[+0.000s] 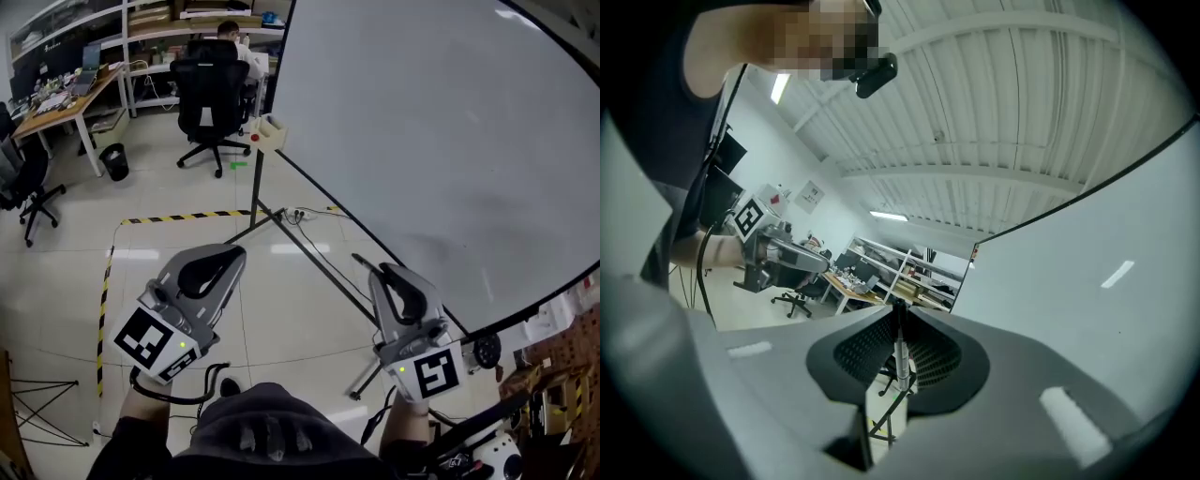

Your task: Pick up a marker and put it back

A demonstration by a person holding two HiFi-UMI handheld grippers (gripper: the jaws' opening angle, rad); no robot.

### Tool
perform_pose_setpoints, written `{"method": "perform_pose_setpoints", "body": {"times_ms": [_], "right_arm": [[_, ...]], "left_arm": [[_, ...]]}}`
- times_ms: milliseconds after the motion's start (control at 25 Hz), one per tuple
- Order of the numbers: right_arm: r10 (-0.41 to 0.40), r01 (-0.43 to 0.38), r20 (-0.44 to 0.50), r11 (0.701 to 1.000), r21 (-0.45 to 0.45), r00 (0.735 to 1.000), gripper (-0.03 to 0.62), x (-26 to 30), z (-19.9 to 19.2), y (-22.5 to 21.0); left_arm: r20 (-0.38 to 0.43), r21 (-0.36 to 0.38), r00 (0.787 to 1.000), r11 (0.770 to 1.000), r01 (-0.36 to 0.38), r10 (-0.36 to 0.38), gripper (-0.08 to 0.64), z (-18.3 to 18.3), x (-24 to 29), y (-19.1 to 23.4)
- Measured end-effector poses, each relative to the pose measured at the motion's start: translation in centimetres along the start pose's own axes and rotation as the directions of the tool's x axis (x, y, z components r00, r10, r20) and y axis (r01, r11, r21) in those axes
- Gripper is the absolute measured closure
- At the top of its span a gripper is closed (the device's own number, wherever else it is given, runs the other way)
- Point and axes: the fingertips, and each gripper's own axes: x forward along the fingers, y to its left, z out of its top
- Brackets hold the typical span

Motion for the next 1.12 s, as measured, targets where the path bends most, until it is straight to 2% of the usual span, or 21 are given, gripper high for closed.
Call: {"method": "perform_pose_setpoints", "body": {"times_ms": [240,600,840,1120], "right_arm": [[-0.002,0.002,-0.002,1.0,-0.001,1.0,0.549,4.3,0.1,1.7],[0.062,-0.062,-0.036,0.998,0.022,0.997,0.549,12.2,-2.3,3.8],[0.09,-0.089,-0.013,0.995,0.048,0.996,0.549,17.3,-4.3,1.4],[0.126,-0.128,0.024,0.989,0.078,0.992,0.549,23.1,-7.6,-4.3]], "left_arm": [[-0.002,-0.018,1.0,1.0,0.0,0.0,0.554,-1.1,-1.2,4.5],[-0.045,-0.067,0.996,0.995,-0.076,0.073,0.554,-3.9,-3.1,12.1],[-0.077,-0.053,0.99,0.992,-0.119,0.115,0.554,-5.0,-1.0,16.3],[-0.104,-0.015,0.98,0.985,-0.175,0.172,0.554,-5.2,4.9,21.0]]}}
